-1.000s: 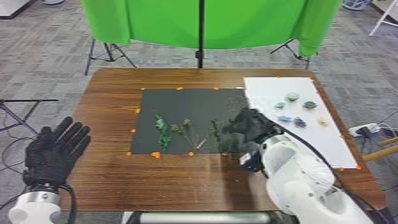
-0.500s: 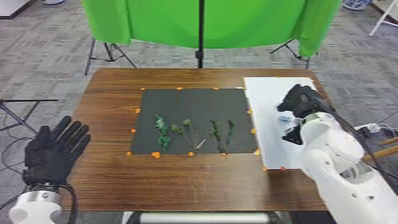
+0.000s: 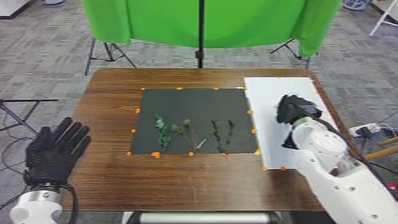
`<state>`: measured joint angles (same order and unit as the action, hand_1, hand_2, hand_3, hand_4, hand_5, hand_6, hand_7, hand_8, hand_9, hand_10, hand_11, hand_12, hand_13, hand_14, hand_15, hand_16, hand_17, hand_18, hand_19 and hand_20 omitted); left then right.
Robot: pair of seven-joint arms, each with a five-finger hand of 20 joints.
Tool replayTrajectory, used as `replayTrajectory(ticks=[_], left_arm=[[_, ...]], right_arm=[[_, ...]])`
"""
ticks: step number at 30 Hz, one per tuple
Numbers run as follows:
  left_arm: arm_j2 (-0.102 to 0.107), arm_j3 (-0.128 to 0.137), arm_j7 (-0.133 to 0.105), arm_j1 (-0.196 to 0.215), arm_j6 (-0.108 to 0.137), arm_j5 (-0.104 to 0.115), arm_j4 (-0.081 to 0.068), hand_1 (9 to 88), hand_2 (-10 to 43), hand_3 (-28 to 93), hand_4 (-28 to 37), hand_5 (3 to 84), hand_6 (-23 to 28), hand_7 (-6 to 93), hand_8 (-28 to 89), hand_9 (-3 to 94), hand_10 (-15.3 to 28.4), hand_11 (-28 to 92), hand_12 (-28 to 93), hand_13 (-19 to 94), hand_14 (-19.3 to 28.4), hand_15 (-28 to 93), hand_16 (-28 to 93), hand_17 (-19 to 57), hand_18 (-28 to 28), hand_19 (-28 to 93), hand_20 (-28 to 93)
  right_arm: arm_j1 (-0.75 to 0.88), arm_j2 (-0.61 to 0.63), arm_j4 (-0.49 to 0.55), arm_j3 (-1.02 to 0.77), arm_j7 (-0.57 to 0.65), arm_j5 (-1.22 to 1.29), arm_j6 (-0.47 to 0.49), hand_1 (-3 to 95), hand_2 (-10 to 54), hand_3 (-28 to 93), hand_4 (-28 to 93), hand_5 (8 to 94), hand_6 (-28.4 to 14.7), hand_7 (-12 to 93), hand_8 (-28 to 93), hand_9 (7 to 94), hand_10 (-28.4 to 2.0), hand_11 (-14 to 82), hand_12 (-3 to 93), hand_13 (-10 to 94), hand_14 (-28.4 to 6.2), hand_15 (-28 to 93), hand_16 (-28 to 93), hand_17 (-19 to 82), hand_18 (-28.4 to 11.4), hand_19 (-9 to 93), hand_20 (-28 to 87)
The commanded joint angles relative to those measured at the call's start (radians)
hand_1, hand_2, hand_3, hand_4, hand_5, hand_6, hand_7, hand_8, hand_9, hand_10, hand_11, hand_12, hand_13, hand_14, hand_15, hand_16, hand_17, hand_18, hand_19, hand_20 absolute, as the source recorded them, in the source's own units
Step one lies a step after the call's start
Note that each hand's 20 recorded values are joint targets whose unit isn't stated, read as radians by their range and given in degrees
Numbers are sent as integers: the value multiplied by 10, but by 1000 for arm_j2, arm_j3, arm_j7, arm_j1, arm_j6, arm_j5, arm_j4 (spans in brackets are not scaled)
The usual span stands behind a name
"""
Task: Arrange flowers
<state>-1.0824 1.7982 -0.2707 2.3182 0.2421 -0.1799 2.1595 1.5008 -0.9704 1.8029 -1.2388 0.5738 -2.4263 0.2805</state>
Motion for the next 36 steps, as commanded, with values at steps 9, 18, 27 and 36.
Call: replayTrajectory(ticks=[9, 18, 27, 36], left_arm=[[-13, -6, -2, 22, 19, 22, 10, 294, 155, 703, -283, 458, 98, 89, -80, 420, 154, 188, 112, 364, 151, 325, -47, -58, 133, 326, 116], [-9, 0, -11, 21, 28, 40, 8, 291, 148, 695, -283, 458, 98, 90, -80, 420, 154, 189, 113, 365, 150, 326, -47, -57, 132, 324, 116], [18, -6, -54, 13, 60, 68, 12, 290, 147, 692, -283, 461, 100, 91, -80, 424, 153, 191, 113, 368, 150, 327, -47, -57, 132, 326, 117], [63, -29, -54, -25, 68, 74, 6, 289, 147, 692, -283, 465, 100, 94, -82, 426, 154, 194, 112, 369, 150, 331, -49, -57, 132, 327, 118]], right_arm=[[33, 8, 61, 10, 3, 9, -135, 696, -95, 623, -282, 755, -6, 286, 14, 812, -112, 125, 442, 729, -63, 421, 419, 362, -184, 753, 374], [-152, -129, 148, 181, -61, 181, -134, 694, -95, 635, -283, 749, -12, 287, 13, 803, -115, 117, 442, 732, -59, 393, 437, 363, -175, 742, 374], [-365, -410, -60, 477, -347, 28, 0, 692, -95, 639, -283, 739, -16, 286, 10, 797, -116, 115, 435, 726, -57, 382, 443, 360, -171, 733, 375], [-374, -499, -160, 605, -444, -137, 22, 688, -95, 630, -283, 711, -17, 290, 1, 771, -119, 109, 421, 704, -56, 381, 443, 348, -160, 720, 373]])
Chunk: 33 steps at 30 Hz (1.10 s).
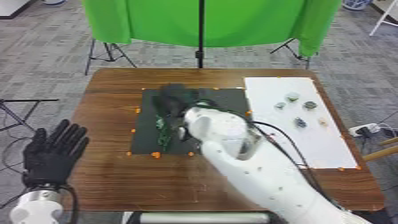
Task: Arrange flowers
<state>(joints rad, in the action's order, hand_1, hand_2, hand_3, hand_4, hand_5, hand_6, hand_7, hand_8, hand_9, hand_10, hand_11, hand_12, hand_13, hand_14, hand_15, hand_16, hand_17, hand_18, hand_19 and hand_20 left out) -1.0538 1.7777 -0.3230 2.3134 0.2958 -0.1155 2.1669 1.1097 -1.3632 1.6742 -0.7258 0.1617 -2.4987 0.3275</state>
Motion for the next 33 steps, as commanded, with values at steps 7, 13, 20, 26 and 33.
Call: replayTrajectory(ticks=[7, 13, 20, 26, 33], left_arm=[[40, -12, 18, -30, 16, -10, -5, 289, 148, 691, -283, 466, 100, 97, -82, 427, 154, 194, 111, 370, 150, 331, -49, -58, 133, 330, 119], [33, -15, 17, -24, 26, -24, -4, 287, 147, 692, -283, 467, 100, 98, -83, 427, 154, 194, 111, 370, 149, 332, -49, -57, 133, 332, 119], [26, -15, 21, -23, 31, -29, -6, 288, 147, 691, -283, 467, 101, 97, -83, 428, 154, 196, 111, 371, 149, 335, -49, -57, 134, 342, 124], [18, -20, 31, -33, 27, -31, -12, 288, 147, 691, -283, 468, 101, 98, -83, 428, 154, 196, 112, 371, 149, 339, -49, -58, 135, 350, 128], [10, -15, 30, -29, 22, -19, -14, 287, 147, 691, -283, 467, 101, 97, -83, 428, 154, 197, 111, 371, 150, 340, -50, -58, 136, 351, 128]], right_arm=[[52, -139, -85, 88, 24, -116, -28, 682, -95, 628, -283, 695, -15, 289, -13, 758, -116, 106, 411, 696, -54, 387, 447, 348, -154, 711, 372], [79, -152, -126, 56, 13, -174, -23, 678, -95, 629, -283, 679, -20, 288, -22, 740, -119, 102, 402, 672, -53, 395, 448, 334, -150, 696, 366], [97, -148, -126, 37, 18, -188, -2, 662, -95, 637, -283, 643, -13, 237, -63, 686, -120, 140, 340, 638, -52, 451, 432, 316, -161, 708, 374], [101, -134, -121, 21, 57, -135, 18, 649, -95, 638, -283, 635, -5, 204, -141, 623, -133, 204, 199, 615, -70, 509, 420, 292, -187, 736, 392], [97, -77, -65, -2, 156, -15, -30, 618, -95, 658, -283, 625, -7, 189, -138, 598, -140, 172, 173, 602, -84, 533, 410, 286, -197, 747, 392]])
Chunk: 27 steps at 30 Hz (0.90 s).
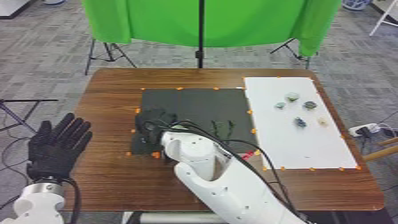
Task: Arrange flowers
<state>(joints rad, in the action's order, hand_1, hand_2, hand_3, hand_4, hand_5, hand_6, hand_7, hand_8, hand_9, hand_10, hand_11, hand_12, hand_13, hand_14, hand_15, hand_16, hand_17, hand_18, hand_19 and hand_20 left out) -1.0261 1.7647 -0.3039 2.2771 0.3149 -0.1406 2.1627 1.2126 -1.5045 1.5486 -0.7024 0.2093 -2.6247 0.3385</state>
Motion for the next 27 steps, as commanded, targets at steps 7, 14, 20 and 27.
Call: replayTrajectory(ticks=[7, 14, 20, 27], left_arm=[[-26, 0, 13, 8, 0, 25, -15, 288, 147, 691, -283, 469, 102, 97, -83, 432, 155, 202, 112, 382, 149, 364, -50, -59, 143, 393, 149], [-34, 19, 4, 29, 1, 31, -11, 288, 147, 691, -283, 470, 102, 99, -84, 433, 156, 204, 111, 382, 150, 370, -55, -57, 143, 394, 148], [-37, 12, 6, 25, 3, 39, -12, 287, 148, 692, -283, 470, 102, 99, -84, 433, 155, 205, 111, 381, 150, 370, -57, -59, 143, 390, 145], [-30, 7, 1, 12, 13, 55, -12, 288, 148, 691, -283, 470, 102, 100, -84, 433, 155, 206, 111, 379, 148, 370, -57, -59, 141, 382, 140]], right_arm=[[-1, 127, 127, -66, 223, 235, -45, 543, -95, 727, -283, 627, -18, 179, -130, 645, -146, 252, 261, 599, -114, 644, 343, 287, -216, 785, 396], [58, 221, 258, -99, 288, 331, 19, 520, -95, 712, -283, 646, -34, 157, -119, 667, -159, 355, 393, 612, -133, 751, 296, 309, -236, 831, 405], [79, 250, 287, -88, 267, 351, 55, 518, -95, 713, -283, 666, -27, 150, -99, 671, -163, 373, 402, 615, -135, 753, 308, 308, -238, 834, 409], [96, 245, 297, -63, 223, 324, 80, 531, -95, 705, -282, 687, -13, 142, -41, 678, -162, 364, 414, 612, -136, 750, 314, 307, -237, 831, 411]])
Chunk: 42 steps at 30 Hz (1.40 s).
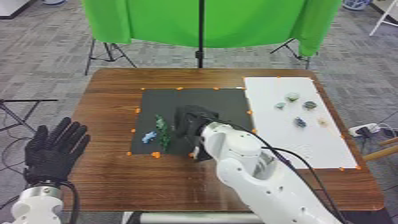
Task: Arrange flowers
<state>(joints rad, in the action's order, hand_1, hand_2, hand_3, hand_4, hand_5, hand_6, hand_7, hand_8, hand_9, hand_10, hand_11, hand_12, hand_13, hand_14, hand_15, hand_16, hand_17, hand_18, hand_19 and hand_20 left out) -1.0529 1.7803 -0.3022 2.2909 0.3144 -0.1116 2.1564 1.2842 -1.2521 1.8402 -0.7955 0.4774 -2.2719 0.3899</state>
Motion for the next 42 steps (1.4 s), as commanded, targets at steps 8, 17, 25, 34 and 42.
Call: replayTrajectory(ticks=[8, 17, 25, 34, 42], left_arm=[[-8, -10, 6, -7, 21, 37, -7, 287, 150, 691, -283, 475, 102, 103, -84, 434, 155, 208, 111, 380, 149, 374, -57, -60, 141, 380, 140], [-5, -12, 3, -8, 18, 40, -8, 287, 152, 690, -283, 476, 102, 105, -85, 434, 155, 210, 111, 380, 149, 374, -59, -60, 141, 382, 140], [-16, -11, -2, 4, 21, 45, -2, 286, 152, 691, -283, 477, 102, 107, -87, 434, 156, 210, 110, 381, 149, 375, -59, -60, 141, 381, 140], [-26, -3, -17, 20, 9, 37, 8, 285, 153, 691, -283, 476, 103, 105, -86, 435, 155, 211, 110, 381, 148, 376, -59, -60, 141, 381, 139], [-21, 15, -31, 49, 9, 37, 25, 285, 153, 691, -283, 475, 102, 105, -86, 435, 155, 211, 110, 381, 149, 374, -59, -60, 140, 380, 138]], right_arm=[[33, -18, -12, 57, -59, -59, 79, 535, -95, 703, -283, 687, 2, 113, -58, 682, -161, 350, 421, 615, -136, 751, 316, 306, -237, 829, 417], [48, -17, -2, 72, -58, -52, 111, 531, -95, 704, -283, 670, 3, 104, -99, 681, -161, 334, 407, 610, -138, 749, 321, 303, -240, 827, 421], [60, 9, 45, 44, -31, 31, 59, 529, -95, 706, -283, 671, 6, 106, -101, 684, -161, 324, 395, 610, -140, 748, 320, 302, -239, 824, 421], [107, 180, 205, -279, 58, 143, -103, 511, -95, 720, -277, 675, 0, 101, -99, 715, -160, 294, 334, 624, -140, 726, 308, 310, -243, 823, 416], [210, 311, 139, -592, 165, 119, -64, 451, -95, 718, -274, 578, -50, 74, -105, 595, -170, 96, 143, 618, -127, 534, 217, 278, -228, 784, 364]])
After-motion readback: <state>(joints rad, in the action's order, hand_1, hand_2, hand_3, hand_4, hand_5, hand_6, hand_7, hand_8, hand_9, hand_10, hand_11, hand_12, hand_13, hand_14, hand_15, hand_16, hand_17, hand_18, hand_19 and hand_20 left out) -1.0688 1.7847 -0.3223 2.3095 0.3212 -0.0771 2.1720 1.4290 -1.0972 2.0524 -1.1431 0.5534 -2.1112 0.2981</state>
